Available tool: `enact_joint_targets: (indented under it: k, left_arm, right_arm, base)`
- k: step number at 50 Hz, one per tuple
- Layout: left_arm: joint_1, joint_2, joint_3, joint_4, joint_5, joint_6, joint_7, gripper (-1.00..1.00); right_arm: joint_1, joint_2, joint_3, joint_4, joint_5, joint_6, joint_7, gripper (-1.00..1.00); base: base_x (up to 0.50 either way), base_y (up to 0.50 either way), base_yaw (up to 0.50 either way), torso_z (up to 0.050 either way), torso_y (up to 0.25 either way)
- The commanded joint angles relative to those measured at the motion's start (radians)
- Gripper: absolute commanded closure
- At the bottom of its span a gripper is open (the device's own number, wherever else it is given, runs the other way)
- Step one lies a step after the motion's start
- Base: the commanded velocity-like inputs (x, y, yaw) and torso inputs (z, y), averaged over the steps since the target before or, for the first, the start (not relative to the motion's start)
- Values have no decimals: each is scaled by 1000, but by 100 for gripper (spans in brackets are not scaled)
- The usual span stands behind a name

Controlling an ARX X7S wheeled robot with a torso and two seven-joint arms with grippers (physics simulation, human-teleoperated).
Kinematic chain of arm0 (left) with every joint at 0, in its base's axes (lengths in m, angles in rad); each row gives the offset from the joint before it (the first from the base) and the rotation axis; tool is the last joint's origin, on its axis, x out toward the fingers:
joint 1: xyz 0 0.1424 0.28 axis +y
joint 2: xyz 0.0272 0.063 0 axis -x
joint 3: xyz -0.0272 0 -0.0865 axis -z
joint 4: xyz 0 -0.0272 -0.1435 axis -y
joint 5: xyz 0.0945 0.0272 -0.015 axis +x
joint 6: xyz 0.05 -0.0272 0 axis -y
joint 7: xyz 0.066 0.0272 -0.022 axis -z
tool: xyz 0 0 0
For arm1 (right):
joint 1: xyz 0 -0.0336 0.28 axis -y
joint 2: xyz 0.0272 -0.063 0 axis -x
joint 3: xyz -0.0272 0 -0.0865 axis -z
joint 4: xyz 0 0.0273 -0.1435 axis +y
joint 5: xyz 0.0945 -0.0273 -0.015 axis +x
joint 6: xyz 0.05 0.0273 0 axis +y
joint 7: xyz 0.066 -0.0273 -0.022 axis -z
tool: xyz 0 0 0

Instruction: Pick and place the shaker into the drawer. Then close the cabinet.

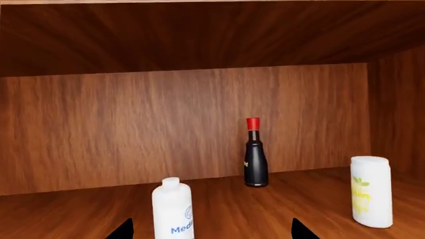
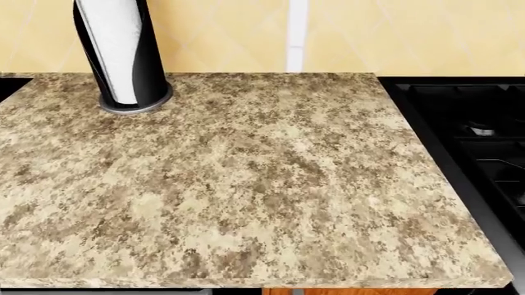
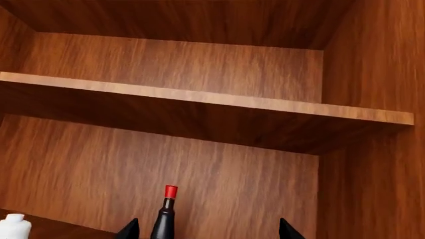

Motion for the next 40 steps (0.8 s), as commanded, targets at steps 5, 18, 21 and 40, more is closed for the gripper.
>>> enact_joint_targets:
  k: [5, 18, 21, 40]
  left_arm:
    - [0, -2, 1, -10, 10, 4, 8, -100]
    - [0, -2, 3, -14, 21, 5, 13, -100]
    - [0, 0, 3, -15, 24, 6, 13, -100]
    - [0, -2, 5, -30, 39, 18, 21, -100]
  right_arm:
    - [0, -1, 1, 3, 4, -2, 1, -100]
    - [0, 4, 0, 13, -4, -8, -3, -100]
    - [0, 6, 0, 22, -2, -14, -4, -100]
    - [0, 6, -2, 46, -1, -23, -5, -100]
  base:
    - [355, 0, 0, 0, 0]
    - [162, 174, 0, 0, 1]
    - [158, 23, 0, 0, 0]
    - [61, 0, 0, 0, 1]
